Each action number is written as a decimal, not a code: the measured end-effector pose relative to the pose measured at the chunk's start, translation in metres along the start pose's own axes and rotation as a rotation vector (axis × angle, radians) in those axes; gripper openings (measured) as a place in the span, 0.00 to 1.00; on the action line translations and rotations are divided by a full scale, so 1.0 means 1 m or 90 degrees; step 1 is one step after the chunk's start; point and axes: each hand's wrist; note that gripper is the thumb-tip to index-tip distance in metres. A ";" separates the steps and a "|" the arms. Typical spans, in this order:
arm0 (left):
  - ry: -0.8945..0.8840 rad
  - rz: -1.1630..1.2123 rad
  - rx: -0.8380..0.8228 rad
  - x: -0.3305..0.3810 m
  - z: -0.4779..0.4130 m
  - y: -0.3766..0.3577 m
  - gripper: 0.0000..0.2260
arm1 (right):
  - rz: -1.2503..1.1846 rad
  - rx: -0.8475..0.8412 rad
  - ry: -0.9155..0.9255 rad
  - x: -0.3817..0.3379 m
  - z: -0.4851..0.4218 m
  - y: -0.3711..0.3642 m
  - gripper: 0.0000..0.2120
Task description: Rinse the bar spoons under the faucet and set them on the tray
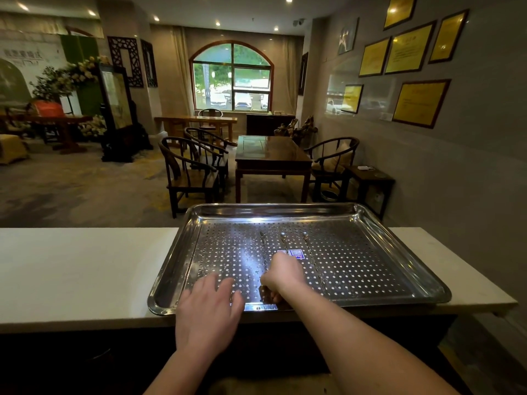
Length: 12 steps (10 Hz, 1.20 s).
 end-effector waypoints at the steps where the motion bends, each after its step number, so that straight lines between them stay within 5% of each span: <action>1: 0.000 0.001 -0.003 0.000 0.000 -0.001 0.20 | 0.008 -0.008 0.002 0.001 -0.001 0.000 0.09; 6: -0.001 0.011 -0.016 0.000 -0.001 0.002 0.21 | 0.097 0.129 0.014 0.049 -0.011 0.029 0.15; 9: 0.021 0.032 -0.080 0.002 -0.011 0.005 0.23 | 0.094 0.189 0.036 0.052 -0.007 0.040 0.04; 12: -0.011 0.057 -0.114 0.019 -0.032 0.012 0.28 | 0.037 0.264 0.117 0.061 0.001 0.061 0.13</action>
Point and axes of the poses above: each hand's wrist, its own z-axis away from the middle knuckle, its own y-axis out of the back of the hand, x = y × z, and after that the axes turned 9 degrees about x, right-handed
